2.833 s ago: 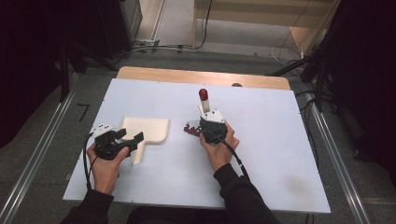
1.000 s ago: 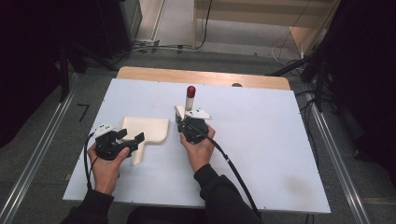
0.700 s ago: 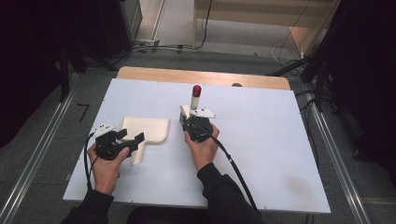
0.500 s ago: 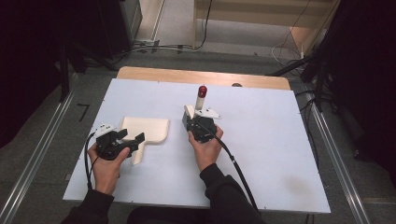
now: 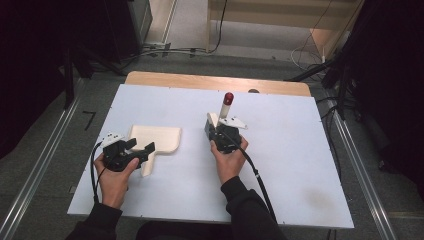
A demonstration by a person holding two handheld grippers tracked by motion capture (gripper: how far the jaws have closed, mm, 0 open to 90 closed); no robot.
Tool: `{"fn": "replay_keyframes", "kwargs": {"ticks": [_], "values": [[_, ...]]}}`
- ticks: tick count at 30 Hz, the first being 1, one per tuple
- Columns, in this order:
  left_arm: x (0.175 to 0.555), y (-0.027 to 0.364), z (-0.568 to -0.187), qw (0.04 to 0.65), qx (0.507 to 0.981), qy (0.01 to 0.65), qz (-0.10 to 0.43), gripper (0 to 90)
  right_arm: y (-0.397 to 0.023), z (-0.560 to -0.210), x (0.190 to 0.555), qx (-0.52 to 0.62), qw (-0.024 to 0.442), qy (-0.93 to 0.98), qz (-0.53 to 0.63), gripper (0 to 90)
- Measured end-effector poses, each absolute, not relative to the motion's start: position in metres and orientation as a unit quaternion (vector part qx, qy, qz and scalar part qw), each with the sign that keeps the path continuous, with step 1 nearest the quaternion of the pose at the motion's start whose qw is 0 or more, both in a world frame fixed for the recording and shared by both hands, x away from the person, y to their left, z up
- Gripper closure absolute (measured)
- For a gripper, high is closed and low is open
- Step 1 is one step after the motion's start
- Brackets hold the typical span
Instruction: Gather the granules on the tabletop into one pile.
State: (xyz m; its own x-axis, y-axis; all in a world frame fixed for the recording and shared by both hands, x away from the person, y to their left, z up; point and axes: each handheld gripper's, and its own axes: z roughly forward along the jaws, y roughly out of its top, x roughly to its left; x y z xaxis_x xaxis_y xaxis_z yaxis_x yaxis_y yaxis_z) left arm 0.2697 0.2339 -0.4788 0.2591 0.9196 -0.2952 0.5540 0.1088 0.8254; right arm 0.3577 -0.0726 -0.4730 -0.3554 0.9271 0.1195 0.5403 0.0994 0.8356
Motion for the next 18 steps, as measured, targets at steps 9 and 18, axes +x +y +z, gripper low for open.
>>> {"fn": "replay_keyframes", "kwargs": {"ticks": [9, 18], "values": [[0.27, 0.233, -0.479, 0.471, 0.639, 0.577, 0.194, 22.6, -0.084, -0.471, 0.359, 0.519, 0.211, 0.702, 0.44, 64.3], [0.27, 0.234, -0.48, 0.47, 0.638, 0.578, 0.193, 22.6, -0.104, -0.459, 0.359, 0.487, 0.18, 0.722, 0.457, 64.3]]}}
